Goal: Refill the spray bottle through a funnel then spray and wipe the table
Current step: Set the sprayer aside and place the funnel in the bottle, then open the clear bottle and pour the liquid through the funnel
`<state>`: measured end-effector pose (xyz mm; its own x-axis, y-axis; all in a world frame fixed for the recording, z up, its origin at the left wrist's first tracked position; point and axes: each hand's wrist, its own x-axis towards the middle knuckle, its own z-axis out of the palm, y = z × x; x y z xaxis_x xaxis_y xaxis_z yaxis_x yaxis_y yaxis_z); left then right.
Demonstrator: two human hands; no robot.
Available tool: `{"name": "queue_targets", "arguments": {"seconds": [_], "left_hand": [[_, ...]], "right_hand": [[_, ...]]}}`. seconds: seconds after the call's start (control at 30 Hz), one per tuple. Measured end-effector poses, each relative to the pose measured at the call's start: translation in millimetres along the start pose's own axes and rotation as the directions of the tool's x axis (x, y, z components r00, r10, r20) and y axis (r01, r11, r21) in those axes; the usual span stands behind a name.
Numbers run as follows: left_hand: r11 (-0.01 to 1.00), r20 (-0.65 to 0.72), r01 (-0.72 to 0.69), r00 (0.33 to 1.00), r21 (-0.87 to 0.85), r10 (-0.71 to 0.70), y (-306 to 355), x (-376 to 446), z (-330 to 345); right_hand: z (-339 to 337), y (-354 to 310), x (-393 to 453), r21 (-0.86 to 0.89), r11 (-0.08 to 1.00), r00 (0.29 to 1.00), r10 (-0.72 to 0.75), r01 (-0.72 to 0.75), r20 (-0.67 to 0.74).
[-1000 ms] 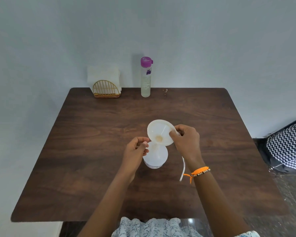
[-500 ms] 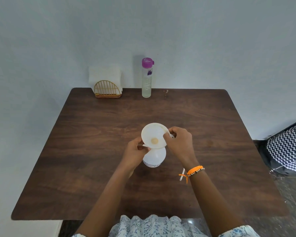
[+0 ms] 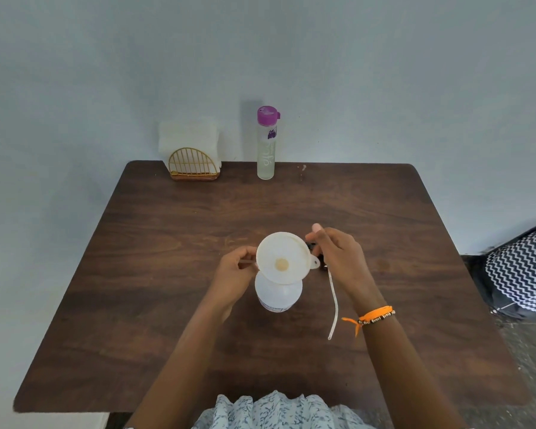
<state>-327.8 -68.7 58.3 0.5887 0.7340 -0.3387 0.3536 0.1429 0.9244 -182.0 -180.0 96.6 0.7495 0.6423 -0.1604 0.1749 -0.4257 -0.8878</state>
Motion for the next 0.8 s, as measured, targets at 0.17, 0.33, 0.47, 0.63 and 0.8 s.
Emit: {"name": "queue_targets", "arguments": {"seconds": [0.17,0.33,0.47,0.63,0.8], "left_hand": [[1.000,-0.072,-0.009,0.997,0.023,0.010,20,29,-3],[0.997,-0.077,-0.067,0.995,0.024,0.069,50,70,-6],[0.998,-0.126,-0.064,0.990,0.021,0.066,69,116,-8],[0.997,-0.161,-0.059,0.985,0.053,0.067,88,169,-9],[0.994,-0.149,-0.052,0.987,0.094,0.065,94,194,-12]], "right_hand": [[0,-16,37,0.064,0.998,0.999,-0.033,0.031,0.029],[28,-27,99,0.074,0.991,0.990,-0.118,0.112,0.075],[53,-26,157,0.031,0.989,0.986,-0.147,0.145,0.079],[74,-30,225,-0.013,0.990,0.988,-0.137,0.138,0.065],[93,-31,278,-0.004,0.992,0.987,-0.125,0.126,0.100]]}}
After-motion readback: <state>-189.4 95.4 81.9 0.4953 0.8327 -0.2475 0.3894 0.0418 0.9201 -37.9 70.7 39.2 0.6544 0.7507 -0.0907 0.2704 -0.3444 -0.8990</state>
